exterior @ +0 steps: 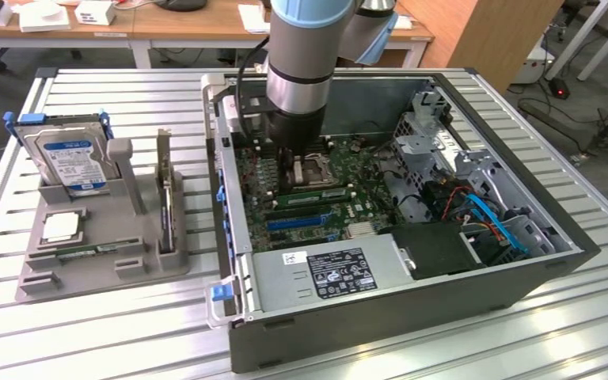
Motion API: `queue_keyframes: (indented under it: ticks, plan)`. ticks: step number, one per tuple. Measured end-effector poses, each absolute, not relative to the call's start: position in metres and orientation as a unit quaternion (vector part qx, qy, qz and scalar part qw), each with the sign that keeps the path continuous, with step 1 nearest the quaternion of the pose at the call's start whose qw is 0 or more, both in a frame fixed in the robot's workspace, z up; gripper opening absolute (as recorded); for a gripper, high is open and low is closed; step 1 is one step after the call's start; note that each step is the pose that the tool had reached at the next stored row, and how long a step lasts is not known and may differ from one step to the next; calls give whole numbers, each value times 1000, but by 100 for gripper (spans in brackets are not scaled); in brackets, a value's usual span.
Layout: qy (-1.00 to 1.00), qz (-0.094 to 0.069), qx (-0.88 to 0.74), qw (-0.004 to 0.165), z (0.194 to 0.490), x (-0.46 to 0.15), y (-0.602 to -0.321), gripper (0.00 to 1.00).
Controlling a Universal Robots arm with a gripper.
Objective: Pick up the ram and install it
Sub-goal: 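Press down the ram until it locks into place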
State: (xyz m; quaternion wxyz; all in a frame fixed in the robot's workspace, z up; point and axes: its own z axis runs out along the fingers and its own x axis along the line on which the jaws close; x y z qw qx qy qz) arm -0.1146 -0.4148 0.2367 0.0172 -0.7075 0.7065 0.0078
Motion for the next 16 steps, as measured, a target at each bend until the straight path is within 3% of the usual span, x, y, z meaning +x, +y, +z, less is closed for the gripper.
queue_keyframes:
  ticks: [16]
  plan:
    - [706,8,-708,17,243,-97,-415,9]
